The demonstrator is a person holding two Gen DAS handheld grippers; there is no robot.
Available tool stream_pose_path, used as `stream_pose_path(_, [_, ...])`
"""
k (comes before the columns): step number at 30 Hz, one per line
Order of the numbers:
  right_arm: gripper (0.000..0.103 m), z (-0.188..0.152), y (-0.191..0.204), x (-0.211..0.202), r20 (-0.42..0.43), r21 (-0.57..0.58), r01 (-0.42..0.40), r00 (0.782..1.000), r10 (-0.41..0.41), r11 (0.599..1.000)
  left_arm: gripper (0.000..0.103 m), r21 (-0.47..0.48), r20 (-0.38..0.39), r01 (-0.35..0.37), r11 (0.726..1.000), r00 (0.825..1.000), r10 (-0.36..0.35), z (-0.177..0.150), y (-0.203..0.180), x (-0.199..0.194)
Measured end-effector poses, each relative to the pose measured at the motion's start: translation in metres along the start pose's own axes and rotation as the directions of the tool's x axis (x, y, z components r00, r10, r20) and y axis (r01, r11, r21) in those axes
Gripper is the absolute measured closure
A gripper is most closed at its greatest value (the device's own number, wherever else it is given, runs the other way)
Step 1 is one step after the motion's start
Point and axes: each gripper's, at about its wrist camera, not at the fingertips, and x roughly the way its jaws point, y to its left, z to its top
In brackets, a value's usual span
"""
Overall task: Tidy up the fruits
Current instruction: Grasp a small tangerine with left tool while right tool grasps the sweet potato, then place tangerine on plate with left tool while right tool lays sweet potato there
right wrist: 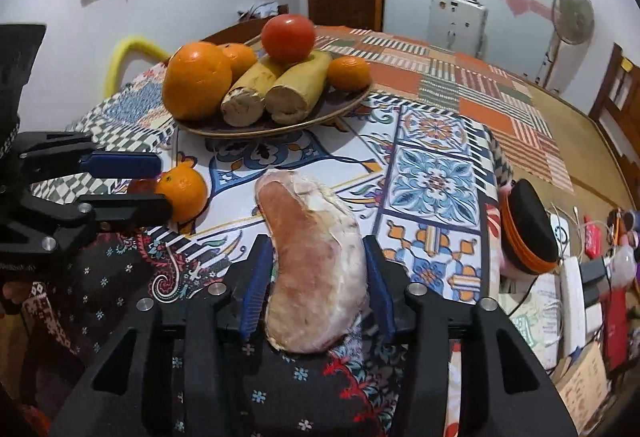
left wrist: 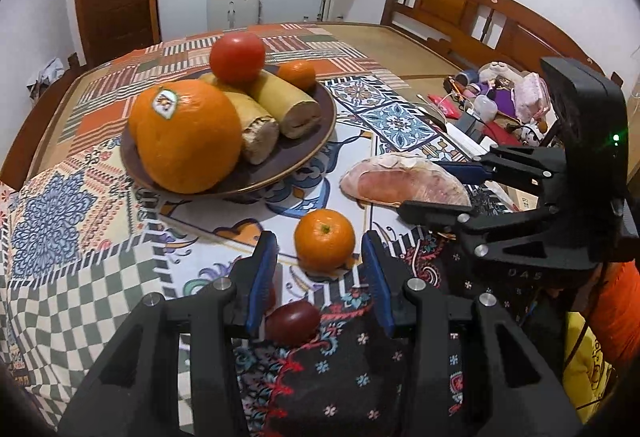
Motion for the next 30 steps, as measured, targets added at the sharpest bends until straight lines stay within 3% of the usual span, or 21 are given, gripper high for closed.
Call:
stream_pose_path(13, [0.068, -0.001, -0.003, -0.006, 0.046, 0.039, -0.010, 0.999, 0.008, 0.999, 0.059, 0.019, -0.043, -0.020, 1.000, 0.999, 0.021, 0.005, -0.007, 0.018])
stream_pose_path(16, [0.072, -0.001, -0.006, -0.010, 0.069, 0.061, -0.018, 0.998, 0.014, 0.998, 0.069, 0.029, -0.045, -0.035, 0.999, 0.998, 0.036, 0.004, -0.010, 0.019])
stream_pose_path(20, [0.081, 0.003, -0.008, -0.020, 0.102, 0.077, -0.035, 0.994, 0.027, 0.996, 0.069, 0.023, -0.016, -0.036, 0.999, 0.999, 0.036, 0.002, -0.009, 0.014])
stream_pose_path(30, [0.082, 0.010, -0.009, -0.028, 0.151, 0.083, -0.034, 0.988, 0.021, 0.996, 0.069, -0.051, 0.095, -0.038, 0.998, 0.995, 0.043, 0.008, 0.017, -0.028])
